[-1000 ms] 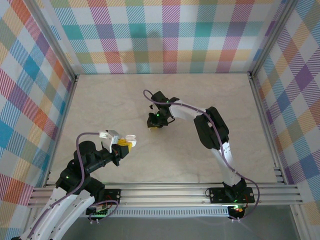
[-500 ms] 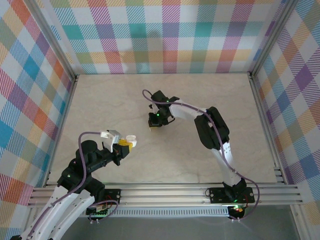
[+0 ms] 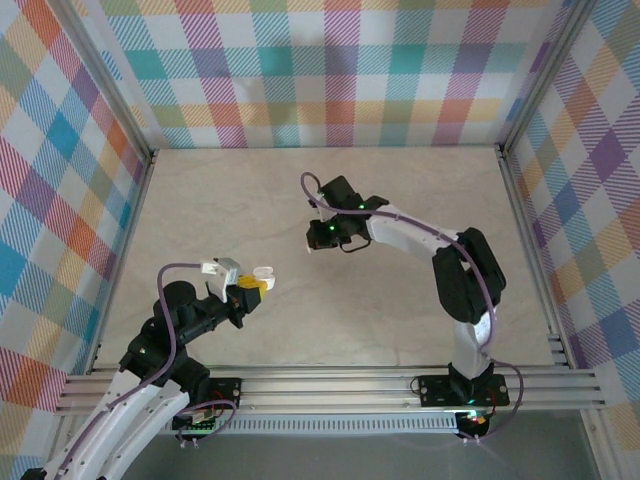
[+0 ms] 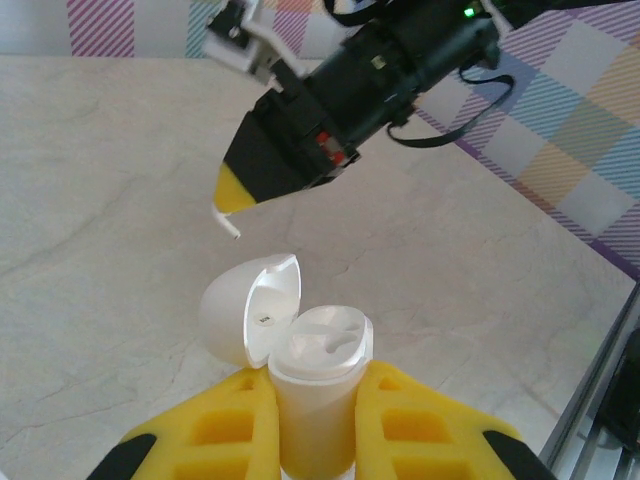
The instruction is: Insert the wireless bluetooth earbuds into the charging case
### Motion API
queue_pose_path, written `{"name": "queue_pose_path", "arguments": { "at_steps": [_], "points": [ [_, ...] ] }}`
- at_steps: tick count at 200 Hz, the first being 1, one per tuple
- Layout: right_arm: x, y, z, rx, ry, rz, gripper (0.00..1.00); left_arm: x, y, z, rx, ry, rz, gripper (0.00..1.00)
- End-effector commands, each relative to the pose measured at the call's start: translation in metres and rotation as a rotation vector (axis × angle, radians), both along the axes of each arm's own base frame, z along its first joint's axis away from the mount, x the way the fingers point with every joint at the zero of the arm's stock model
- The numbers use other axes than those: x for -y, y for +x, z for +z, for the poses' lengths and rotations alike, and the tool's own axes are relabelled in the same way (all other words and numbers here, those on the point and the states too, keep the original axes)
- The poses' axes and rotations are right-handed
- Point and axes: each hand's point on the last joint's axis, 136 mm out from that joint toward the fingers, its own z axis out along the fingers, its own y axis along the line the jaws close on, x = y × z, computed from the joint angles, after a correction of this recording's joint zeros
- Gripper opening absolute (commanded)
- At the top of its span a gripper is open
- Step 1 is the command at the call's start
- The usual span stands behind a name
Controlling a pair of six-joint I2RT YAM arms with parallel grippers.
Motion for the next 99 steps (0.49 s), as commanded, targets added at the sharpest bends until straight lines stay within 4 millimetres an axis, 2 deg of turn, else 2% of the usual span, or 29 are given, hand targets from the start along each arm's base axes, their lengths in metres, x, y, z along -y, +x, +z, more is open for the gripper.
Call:
{"name": "queue_pose_path", "arguments": {
  "at_steps": [1,29,47,99],
  "points": [
    [0.002,-0.005,0.025,0.090,0.039,0.033,0.00,0.004,0.004,0.004,0.007,-0.055,0.002,0.00],
    [0.006,-0.015,0.049,0.147,0.094,0.059,0.00,0.008,0.003,0.005,0.022,-0.080,-0.015,0.00],
    [0.007,-0.023,0.071,0.197,0.150,0.083,0.00,0.009,0.003,0.009,0.052,-0.089,-0.027,0.00],
    [0.004,-0.067,0.155,0.430,0.336,0.233,0.00,0.024,-0.003,0.034,0.161,-0.120,-0.133,0.00]
  ]
}}
